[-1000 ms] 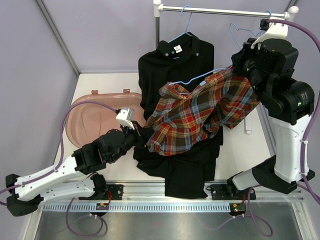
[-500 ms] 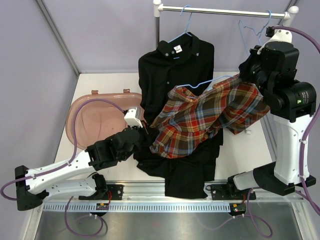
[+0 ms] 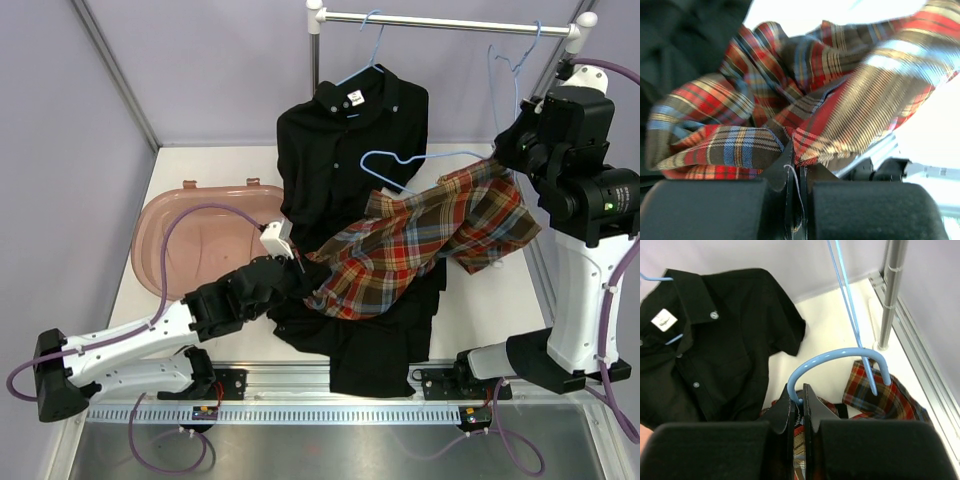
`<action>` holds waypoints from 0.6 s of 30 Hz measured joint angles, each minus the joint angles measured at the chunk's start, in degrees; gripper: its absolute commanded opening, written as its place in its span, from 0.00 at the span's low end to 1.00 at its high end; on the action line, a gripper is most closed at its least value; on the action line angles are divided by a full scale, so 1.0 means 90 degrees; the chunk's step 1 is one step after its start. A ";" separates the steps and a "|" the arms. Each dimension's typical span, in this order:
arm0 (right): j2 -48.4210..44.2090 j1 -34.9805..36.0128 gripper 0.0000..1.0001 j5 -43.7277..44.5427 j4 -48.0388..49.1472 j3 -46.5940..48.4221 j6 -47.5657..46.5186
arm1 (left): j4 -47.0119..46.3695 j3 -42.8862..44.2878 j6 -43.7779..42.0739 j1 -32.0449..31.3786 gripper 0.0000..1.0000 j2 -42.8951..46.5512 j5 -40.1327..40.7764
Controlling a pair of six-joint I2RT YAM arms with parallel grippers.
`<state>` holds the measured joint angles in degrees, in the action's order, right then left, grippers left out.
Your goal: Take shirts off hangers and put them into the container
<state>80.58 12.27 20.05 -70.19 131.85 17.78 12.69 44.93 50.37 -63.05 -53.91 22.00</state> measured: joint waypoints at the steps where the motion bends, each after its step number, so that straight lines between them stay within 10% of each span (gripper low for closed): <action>1: -0.0005 -0.0078 0.00 -0.0027 -0.0083 0.0002 0.0049 | -0.0141 -0.0097 -0.0015 0.0002 0.00 -0.0032 -0.0158; 7: -0.0019 -0.0211 0.00 -0.0449 -0.0291 -0.0012 0.0219 | -0.0471 -0.0508 -0.0075 0.0000 0.00 0.0068 -0.0566; 10: -0.0296 -0.0328 0.00 -0.1001 0.0185 -0.0566 0.0163 | -0.0158 -0.0447 -0.0498 -0.0024 0.38 0.0282 -0.0529; 18: -0.1144 -0.0068 0.00 -0.1664 0.1479 -0.1962 -0.0323 | 0.1875 0.1212 -0.2222 -0.0114 0.77 0.0418 -0.0457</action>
<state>70.28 11.66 5.08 -56.88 114.19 14.87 29.56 55.83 30.37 -64.07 -50.15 17.89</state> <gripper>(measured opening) 0.071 0.708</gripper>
